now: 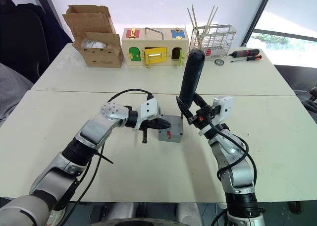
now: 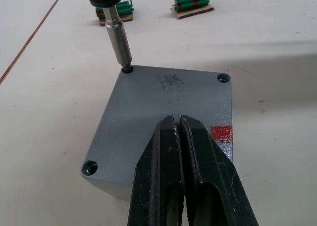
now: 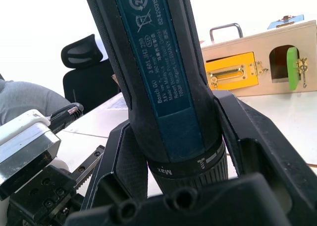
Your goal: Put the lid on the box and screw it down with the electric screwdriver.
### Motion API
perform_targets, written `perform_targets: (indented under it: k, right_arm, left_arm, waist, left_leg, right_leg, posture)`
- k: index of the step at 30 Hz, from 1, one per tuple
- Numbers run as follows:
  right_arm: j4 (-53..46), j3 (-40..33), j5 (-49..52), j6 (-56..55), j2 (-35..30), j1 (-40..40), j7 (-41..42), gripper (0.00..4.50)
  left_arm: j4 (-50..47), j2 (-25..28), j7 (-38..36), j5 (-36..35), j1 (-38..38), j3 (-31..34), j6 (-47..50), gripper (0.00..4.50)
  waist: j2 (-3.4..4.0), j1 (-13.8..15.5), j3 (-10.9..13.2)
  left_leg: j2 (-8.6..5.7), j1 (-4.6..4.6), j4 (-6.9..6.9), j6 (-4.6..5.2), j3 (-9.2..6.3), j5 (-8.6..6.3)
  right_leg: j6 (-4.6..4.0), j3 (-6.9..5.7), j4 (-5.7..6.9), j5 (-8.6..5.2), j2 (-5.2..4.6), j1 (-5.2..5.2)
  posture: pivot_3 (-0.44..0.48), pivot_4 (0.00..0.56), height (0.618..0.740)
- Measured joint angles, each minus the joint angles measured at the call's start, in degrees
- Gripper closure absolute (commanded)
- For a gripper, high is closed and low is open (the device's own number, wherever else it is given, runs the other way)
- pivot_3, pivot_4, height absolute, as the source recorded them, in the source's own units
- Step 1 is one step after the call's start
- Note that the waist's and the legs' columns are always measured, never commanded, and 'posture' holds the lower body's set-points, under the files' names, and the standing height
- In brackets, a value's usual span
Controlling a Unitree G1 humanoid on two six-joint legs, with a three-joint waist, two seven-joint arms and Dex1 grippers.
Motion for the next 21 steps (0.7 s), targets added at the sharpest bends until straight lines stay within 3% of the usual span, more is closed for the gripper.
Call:
perform_targets:
  k: [21]
  right_arm:
    - [-3.5,0.3,-0.2,6.6,-1.3,-3.5,-2.5,2.69]
  left_arm:
    - [-0.4,-1.1,0.0,0.0,-0.2,0.0,-0.1,4.40]
  waist:
    - [0.31,0.2,0.4]
  left_leg:
    - [-0.01,-0.31,-0.20,0.00,0.01,0.00]
  right_leg:
    - [-0.01,-0.05,-0.42,0.00,-0.02,-0.20]
  posture:
    - [0.000,0.150,0.729]
